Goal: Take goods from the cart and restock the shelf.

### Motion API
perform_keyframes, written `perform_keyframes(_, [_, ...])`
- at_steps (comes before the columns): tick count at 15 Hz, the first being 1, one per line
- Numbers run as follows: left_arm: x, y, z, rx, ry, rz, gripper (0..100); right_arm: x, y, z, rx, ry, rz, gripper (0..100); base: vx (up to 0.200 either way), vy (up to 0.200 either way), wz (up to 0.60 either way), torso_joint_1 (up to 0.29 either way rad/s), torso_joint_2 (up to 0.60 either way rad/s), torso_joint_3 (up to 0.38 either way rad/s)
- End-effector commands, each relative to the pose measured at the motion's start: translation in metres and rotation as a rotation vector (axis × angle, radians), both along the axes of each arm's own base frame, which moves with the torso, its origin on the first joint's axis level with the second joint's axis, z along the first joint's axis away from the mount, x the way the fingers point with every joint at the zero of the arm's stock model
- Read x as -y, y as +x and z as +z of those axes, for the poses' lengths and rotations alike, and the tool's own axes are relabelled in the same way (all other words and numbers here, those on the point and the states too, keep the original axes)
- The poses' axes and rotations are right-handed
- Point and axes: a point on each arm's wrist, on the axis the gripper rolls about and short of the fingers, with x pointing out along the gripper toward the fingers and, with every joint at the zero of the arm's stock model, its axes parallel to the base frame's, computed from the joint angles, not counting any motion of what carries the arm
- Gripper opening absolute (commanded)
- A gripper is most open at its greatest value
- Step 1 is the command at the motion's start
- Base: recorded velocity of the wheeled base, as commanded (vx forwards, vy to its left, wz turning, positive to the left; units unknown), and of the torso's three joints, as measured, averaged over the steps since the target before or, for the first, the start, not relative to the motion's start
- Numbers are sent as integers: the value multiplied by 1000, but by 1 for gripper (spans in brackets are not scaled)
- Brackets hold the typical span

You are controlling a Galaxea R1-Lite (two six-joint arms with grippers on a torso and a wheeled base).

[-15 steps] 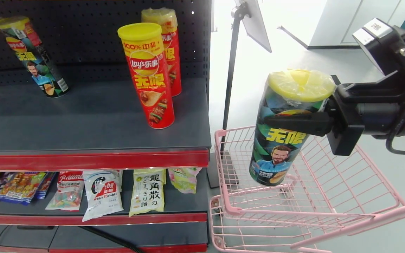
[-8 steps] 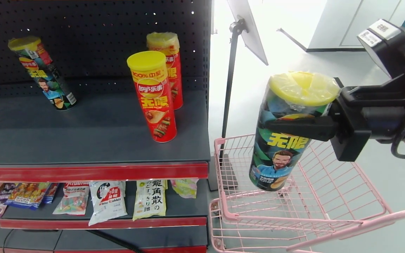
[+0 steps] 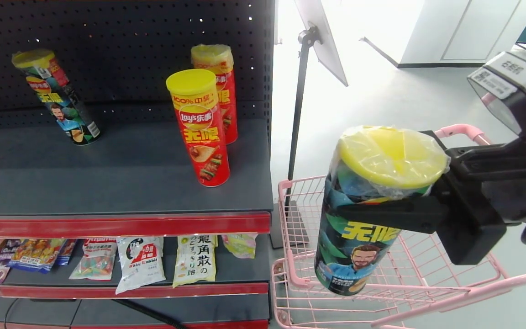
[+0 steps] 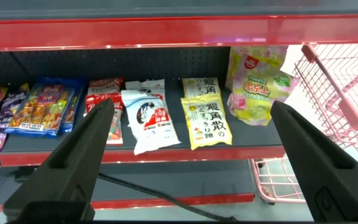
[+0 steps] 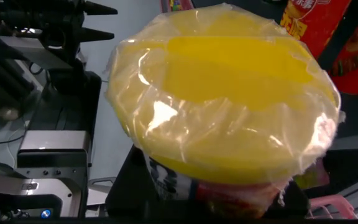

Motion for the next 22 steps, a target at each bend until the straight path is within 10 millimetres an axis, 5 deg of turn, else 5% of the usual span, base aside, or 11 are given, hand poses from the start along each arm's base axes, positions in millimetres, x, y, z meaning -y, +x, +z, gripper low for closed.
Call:
perform_keyframes(1, [0,0,0,-1,0,1,100,1,-1,-3,-10,-7,0,0,0,0,0,0,0,0])
perform_keyframes(22, [0,0,0,1,2,1,100,15,-3,4,20,4,-83,0,0,0,0,0,0,0])
